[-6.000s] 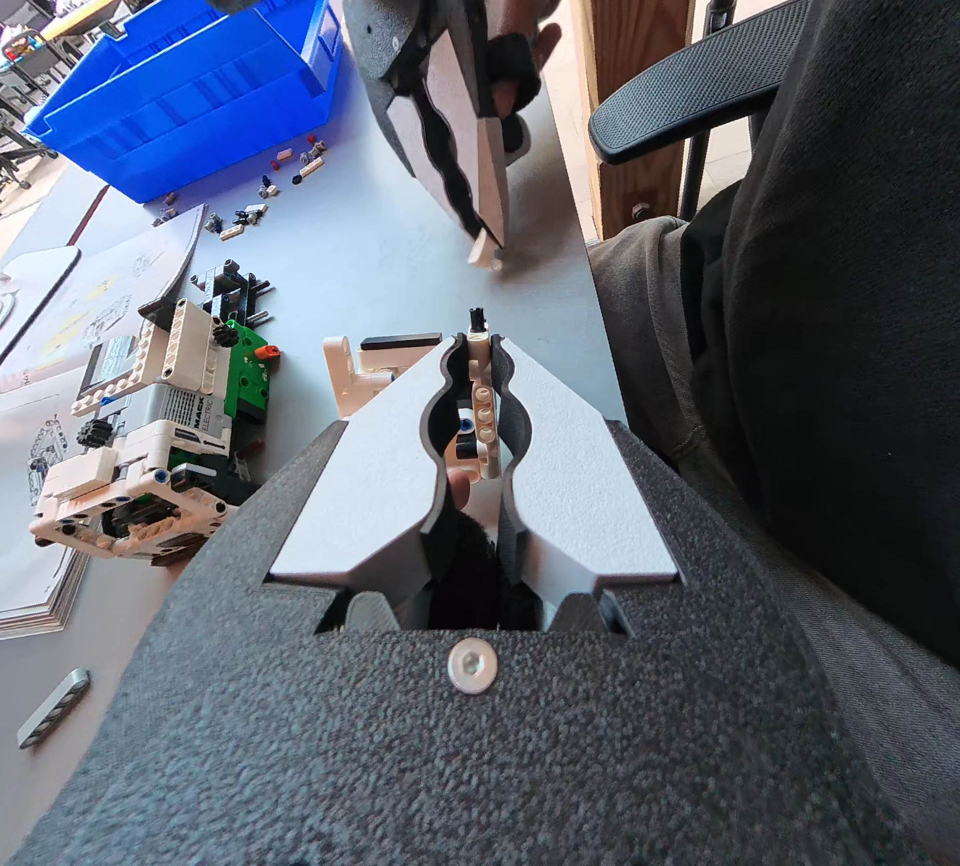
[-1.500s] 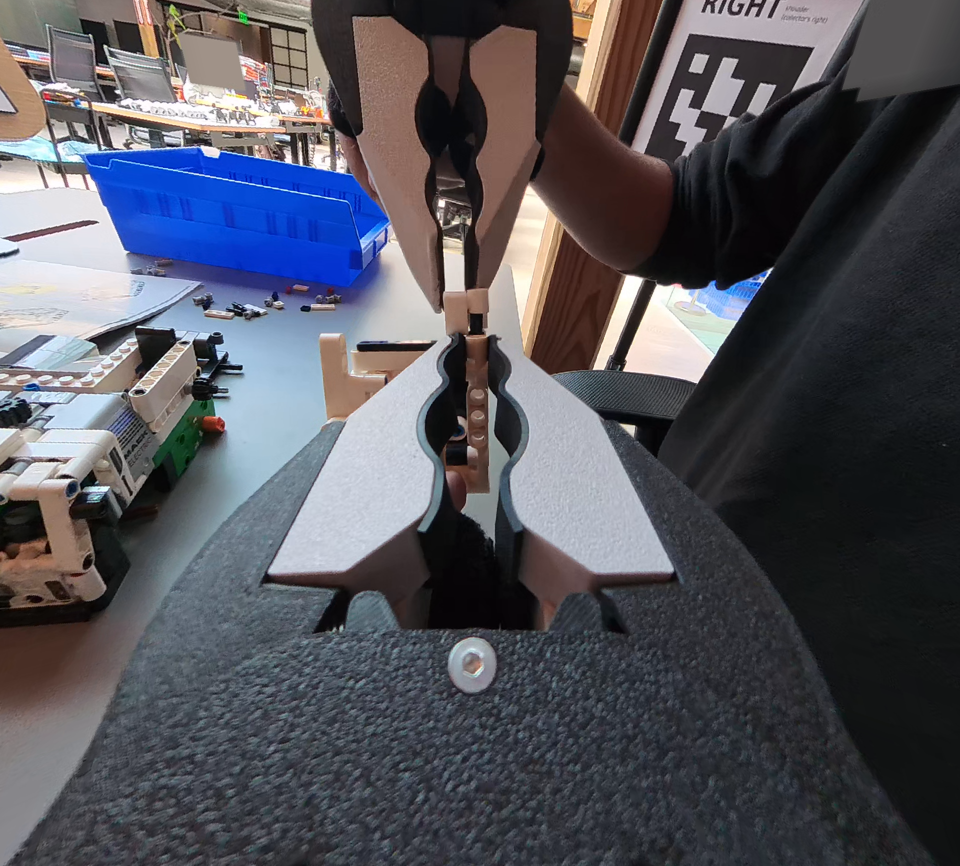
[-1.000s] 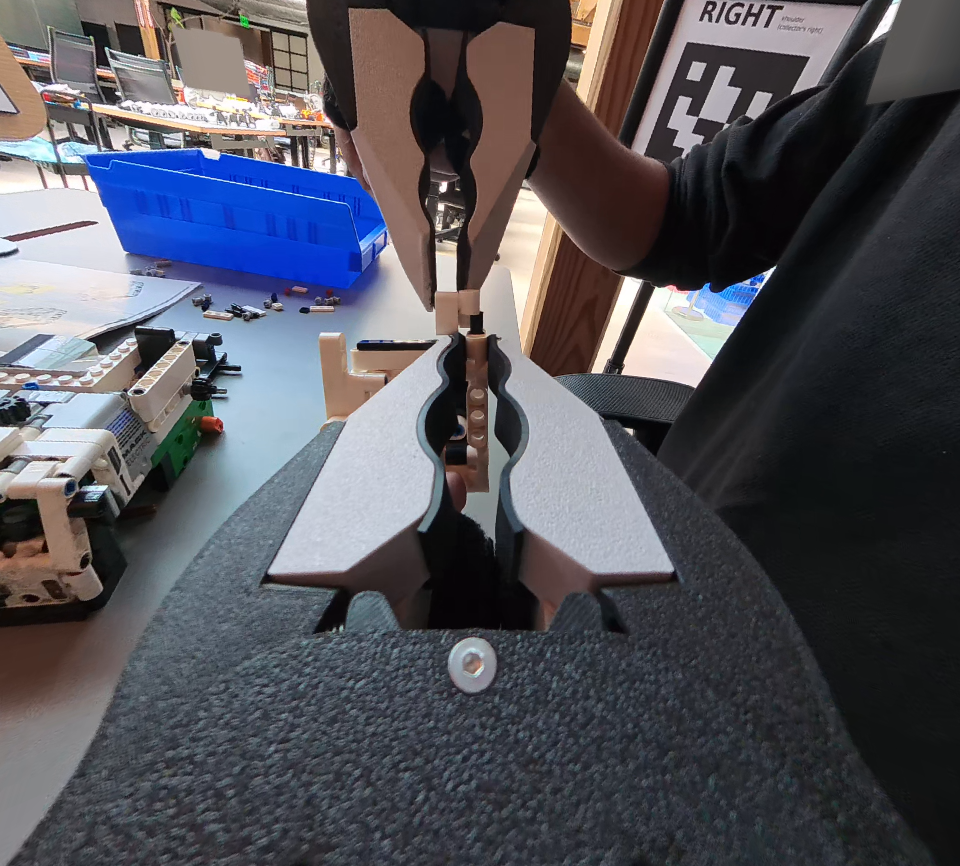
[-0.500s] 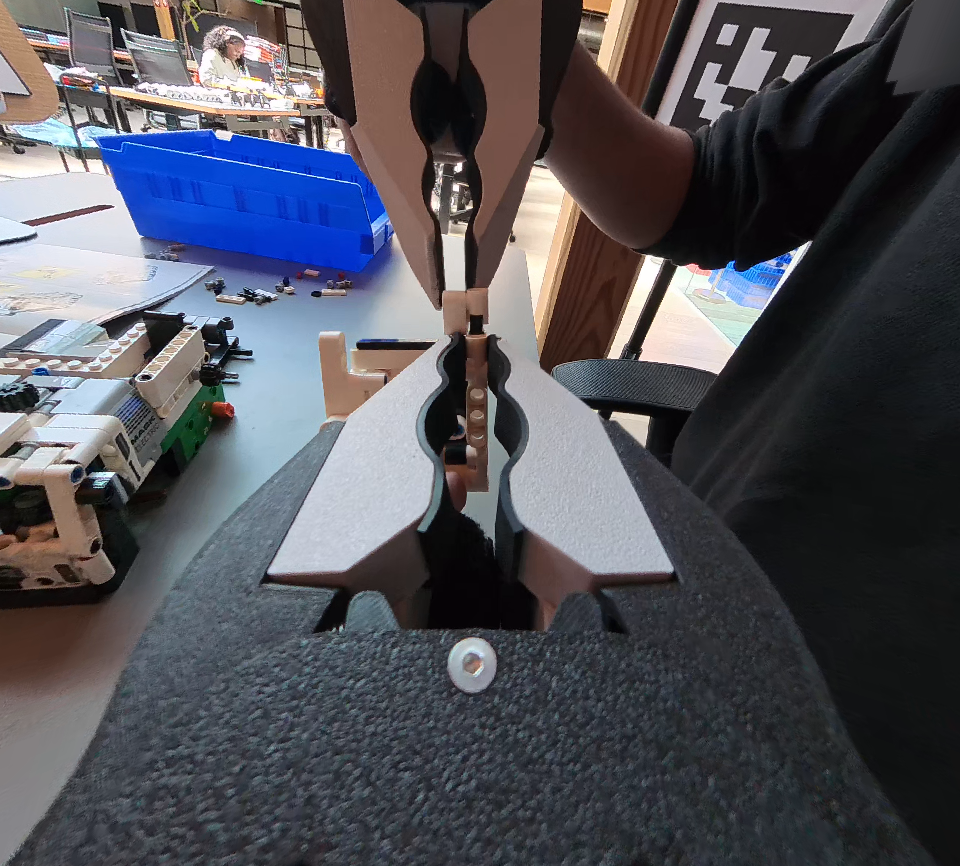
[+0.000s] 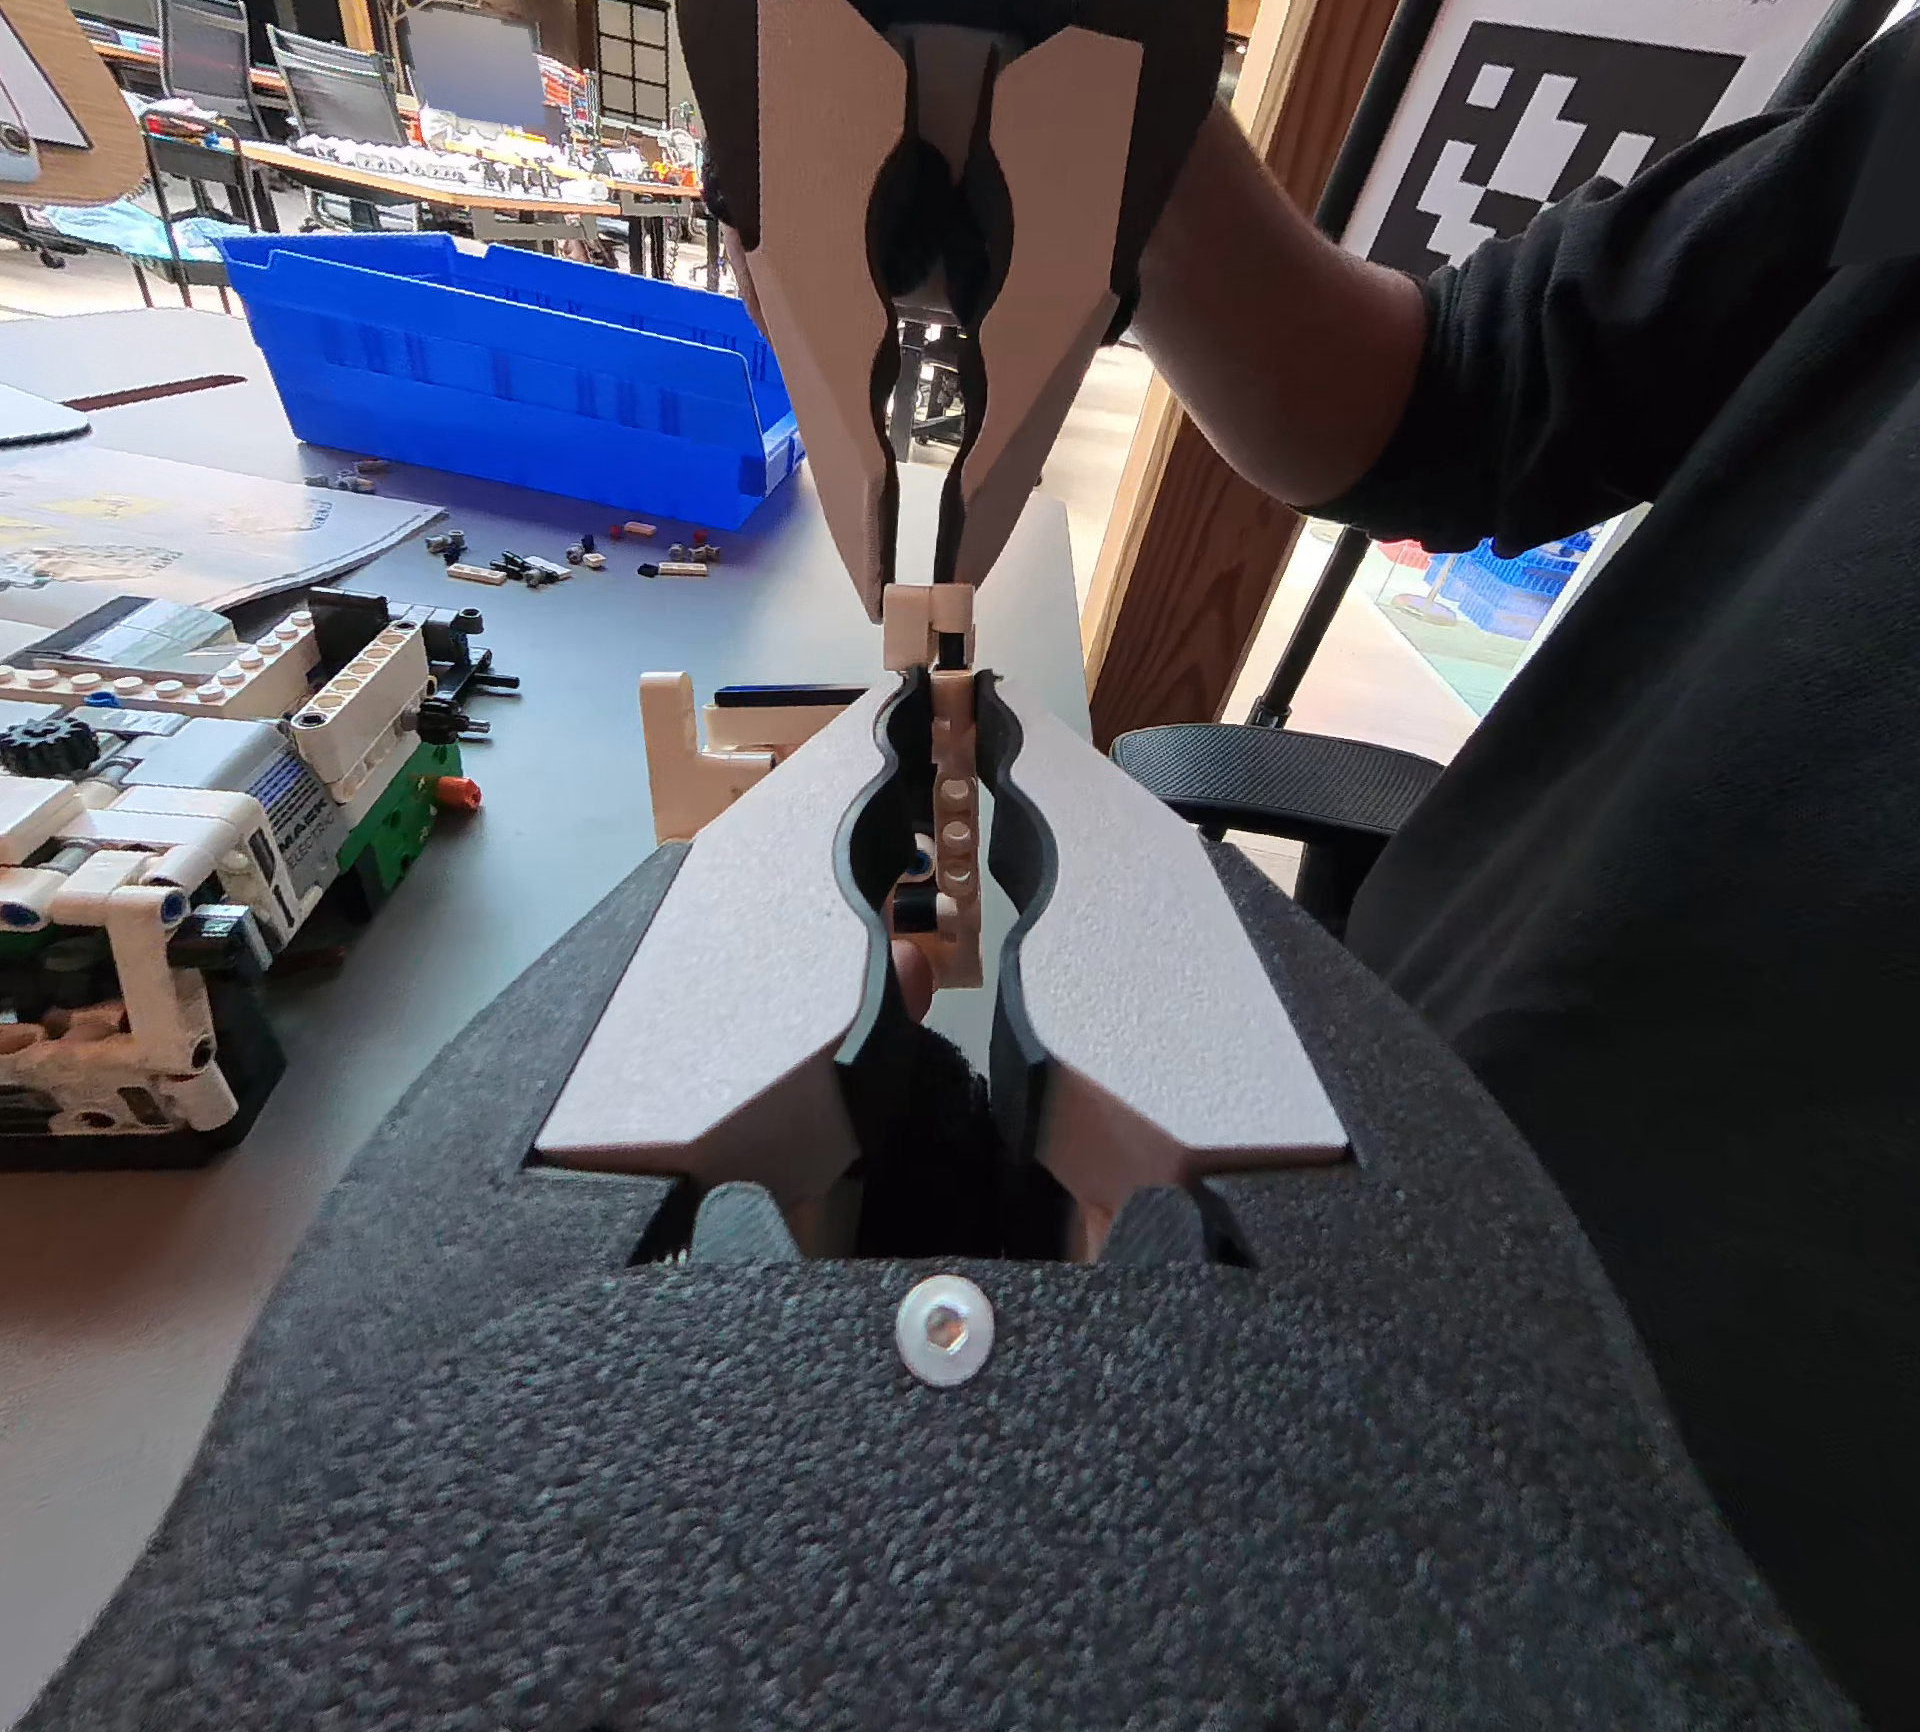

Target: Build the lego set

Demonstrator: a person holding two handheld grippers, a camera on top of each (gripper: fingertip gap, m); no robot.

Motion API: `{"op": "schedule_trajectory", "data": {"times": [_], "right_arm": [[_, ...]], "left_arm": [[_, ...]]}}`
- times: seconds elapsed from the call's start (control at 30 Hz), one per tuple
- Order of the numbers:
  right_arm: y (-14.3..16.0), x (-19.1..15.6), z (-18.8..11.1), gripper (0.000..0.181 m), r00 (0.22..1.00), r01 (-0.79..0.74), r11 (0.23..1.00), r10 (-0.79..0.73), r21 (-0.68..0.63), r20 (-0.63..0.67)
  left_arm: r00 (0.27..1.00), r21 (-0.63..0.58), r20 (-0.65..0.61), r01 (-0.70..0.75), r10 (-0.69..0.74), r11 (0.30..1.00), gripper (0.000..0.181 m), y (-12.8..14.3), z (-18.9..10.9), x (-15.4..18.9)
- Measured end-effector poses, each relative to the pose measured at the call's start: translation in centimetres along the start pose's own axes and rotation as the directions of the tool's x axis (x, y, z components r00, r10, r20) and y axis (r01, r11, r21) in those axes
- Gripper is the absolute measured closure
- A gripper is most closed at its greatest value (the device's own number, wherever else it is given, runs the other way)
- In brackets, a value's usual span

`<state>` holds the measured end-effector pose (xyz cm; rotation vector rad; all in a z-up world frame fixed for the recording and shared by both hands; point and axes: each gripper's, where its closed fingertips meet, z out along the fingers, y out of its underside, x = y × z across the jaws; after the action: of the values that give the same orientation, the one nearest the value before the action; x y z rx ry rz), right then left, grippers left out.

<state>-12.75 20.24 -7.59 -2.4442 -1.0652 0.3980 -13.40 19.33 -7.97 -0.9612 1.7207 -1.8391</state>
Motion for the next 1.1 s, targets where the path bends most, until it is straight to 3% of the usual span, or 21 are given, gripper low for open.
{"op": "schedule_trajectory", "data": {"times": [0.4,0.57,0.67,0.8,1.1], "right_arm": [[0.5,0.6,0.6,0.175,0.999,0.018,0.993,-0.024,-0.115,-0.048],[0.3,0.3,0.6,0.174,0.999,0.041,0.995,-0.041,-0.086,-0.003],[-0.4,0.1,0.0,0.175,0.999,0.035,0.999,-0.034,-0.019,0.031],[-0.7,0.0,-0.1,0.175,0.997,-0.004,0.999,0.000,0.050,0.074],[-1.2,1.2,-0.4,0.174,1.000,-0.008,0.995,0.009,0.103,-0.009]], "left_arm": [[0.999,-0.070,0.044,-0.001,0.004,0.998,0.175,0.7,0.1,-0.8],[1.000,-0.068,0.009,0.023,-0.023,0.997,0.176,0.6,-0.1,-0.4],[0.997,-0.001,-0.026,0.078,-0.078,0.997,0.175,-0.3,-0.3,-0.1],[0.998,-0.003,-0.027,0.054,-0.054,0.999,0.175,-0.6,-0.5,0.1],[0.995,0.053,-0.013,0.103,-0.103,0.993,0.175,-1.0,-0.6,-0.9]]}}
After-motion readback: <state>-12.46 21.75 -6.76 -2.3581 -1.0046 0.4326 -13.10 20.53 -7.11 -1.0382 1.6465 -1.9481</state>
